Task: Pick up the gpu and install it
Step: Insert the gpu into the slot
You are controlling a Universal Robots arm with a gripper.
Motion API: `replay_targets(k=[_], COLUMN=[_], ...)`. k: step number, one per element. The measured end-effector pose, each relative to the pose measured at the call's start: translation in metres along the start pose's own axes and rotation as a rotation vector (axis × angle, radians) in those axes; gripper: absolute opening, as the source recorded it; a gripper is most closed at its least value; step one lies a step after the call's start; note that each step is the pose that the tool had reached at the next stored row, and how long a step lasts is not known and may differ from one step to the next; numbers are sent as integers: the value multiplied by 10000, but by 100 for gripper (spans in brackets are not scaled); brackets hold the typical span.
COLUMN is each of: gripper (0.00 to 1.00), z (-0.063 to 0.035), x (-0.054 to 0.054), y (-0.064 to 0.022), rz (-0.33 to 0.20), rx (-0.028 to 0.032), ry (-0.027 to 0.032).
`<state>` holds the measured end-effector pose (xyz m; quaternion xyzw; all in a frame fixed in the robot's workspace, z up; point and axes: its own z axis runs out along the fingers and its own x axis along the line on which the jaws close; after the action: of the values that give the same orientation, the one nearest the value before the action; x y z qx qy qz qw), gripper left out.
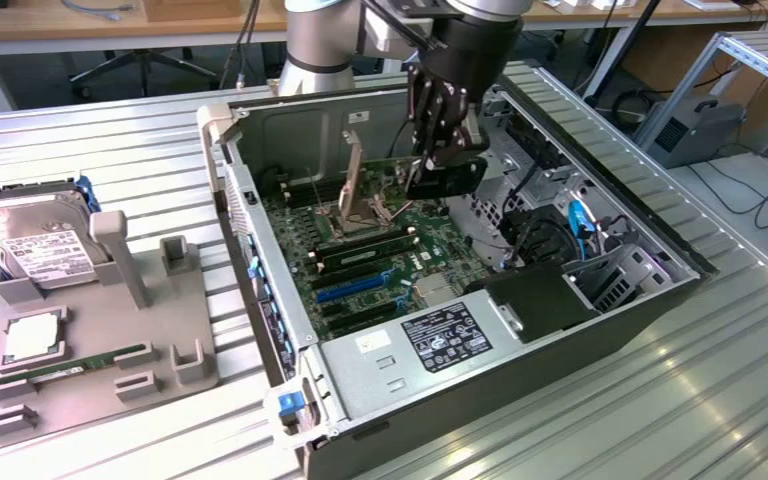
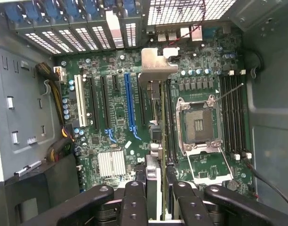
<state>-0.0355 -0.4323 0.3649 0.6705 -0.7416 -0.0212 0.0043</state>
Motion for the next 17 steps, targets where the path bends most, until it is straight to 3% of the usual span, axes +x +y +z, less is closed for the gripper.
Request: replay_targets(k=[17], gripper=[27], z=[14], x=[50], y=[30], rz=[1], rx=[0], ry=[1])
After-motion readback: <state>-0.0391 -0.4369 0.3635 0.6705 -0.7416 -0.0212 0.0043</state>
